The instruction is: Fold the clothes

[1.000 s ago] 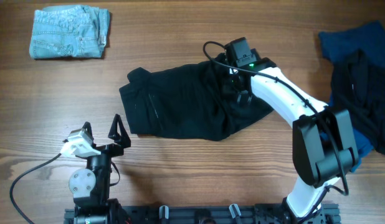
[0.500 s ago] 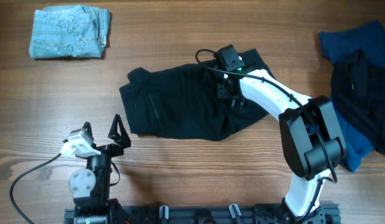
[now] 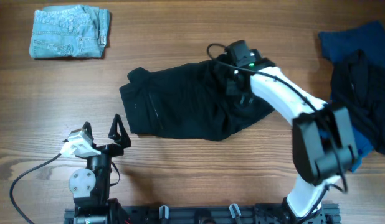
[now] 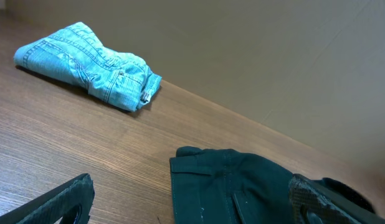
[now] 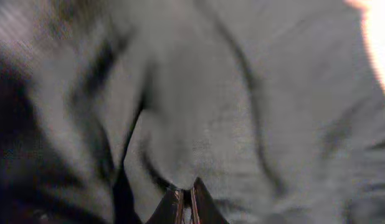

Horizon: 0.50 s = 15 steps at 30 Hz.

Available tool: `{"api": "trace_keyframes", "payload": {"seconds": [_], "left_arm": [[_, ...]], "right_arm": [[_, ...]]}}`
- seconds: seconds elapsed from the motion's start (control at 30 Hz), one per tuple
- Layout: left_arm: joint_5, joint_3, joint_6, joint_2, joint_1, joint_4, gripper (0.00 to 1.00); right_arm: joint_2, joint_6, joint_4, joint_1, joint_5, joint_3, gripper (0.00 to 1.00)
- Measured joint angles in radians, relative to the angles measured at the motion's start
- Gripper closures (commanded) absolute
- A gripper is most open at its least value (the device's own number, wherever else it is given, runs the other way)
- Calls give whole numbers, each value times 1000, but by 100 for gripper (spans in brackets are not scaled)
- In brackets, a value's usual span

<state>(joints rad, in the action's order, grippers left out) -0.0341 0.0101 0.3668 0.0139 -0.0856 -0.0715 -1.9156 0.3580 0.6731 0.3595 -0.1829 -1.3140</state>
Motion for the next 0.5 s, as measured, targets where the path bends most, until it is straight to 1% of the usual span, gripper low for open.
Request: {"api": "trace_keyframes", "payload": {"seconds": [0.17, 0.5], "left_arm": [[0, 0, 0, 0, 0, 0, 0], [0, 0, 0, 0, 0, 0, 0]], "right_arm": [[69, -7, 25, -34, -37, -11, 96], [72, -8, 74, -103, -129, -12, 96]]}}
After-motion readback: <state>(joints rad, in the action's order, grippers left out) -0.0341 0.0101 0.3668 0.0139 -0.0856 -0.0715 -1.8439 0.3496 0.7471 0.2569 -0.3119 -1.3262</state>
